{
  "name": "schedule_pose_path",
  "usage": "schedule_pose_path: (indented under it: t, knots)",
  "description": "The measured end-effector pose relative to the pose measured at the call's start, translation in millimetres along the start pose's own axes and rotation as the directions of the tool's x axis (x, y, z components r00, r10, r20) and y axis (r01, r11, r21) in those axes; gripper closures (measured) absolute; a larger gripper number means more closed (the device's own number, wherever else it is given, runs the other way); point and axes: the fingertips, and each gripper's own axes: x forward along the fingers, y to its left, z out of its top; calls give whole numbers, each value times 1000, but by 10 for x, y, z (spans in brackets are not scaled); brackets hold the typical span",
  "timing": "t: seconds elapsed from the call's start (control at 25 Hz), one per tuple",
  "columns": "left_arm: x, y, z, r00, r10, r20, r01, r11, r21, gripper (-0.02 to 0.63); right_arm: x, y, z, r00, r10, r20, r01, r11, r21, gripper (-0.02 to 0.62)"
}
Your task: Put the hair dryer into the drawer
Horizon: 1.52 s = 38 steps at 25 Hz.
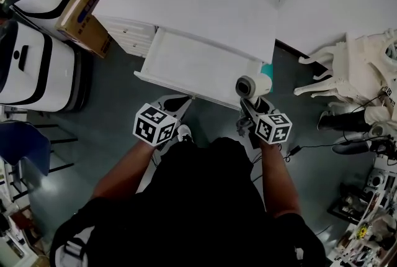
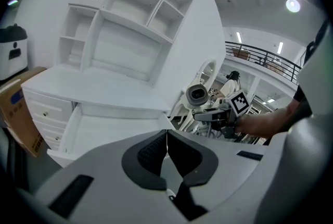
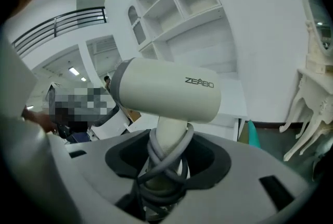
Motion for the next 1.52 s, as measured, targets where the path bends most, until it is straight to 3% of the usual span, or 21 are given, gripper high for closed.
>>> schedule_pose_path:
  t: [0.24,0.4,0.52,0.76,1.04,1.28,1.52]
  knots:
    - [51,176,-26,1000,20,-15,-20,999,-31,595,548,-226,10,984,-36,-176,-7,972,-236,383]
    - [72,271,28,998,59,11,-58,996,-63,595,1018,-378,-103,945,-69,-318,-80,898,-432,383]
    - [71,381,37,994,105,10,-104,990,-94,595,1381,-455,-237,916,-74,-393,-150,847,-509,383]
    - [107,569,102,983,184,10,-180,971,-154,595,1986,-475,-440,856,-67,-512,-311,725,-614,383]
    - [172,677,67,971,238,-27,-238,952,-191,595,2520,-729,-696,796,-156,-585,-396,596,-698,383]
    - [174,726,42,958,284,-47,-287,929,-231,595,2733,-897,-881,760,-177,-626,-449,553,-702,382]
    - [152,746,7,947,317,-62,-322,911,-259,595,2846,-983,-988,742,-182,-645,-472,541,-696,382]
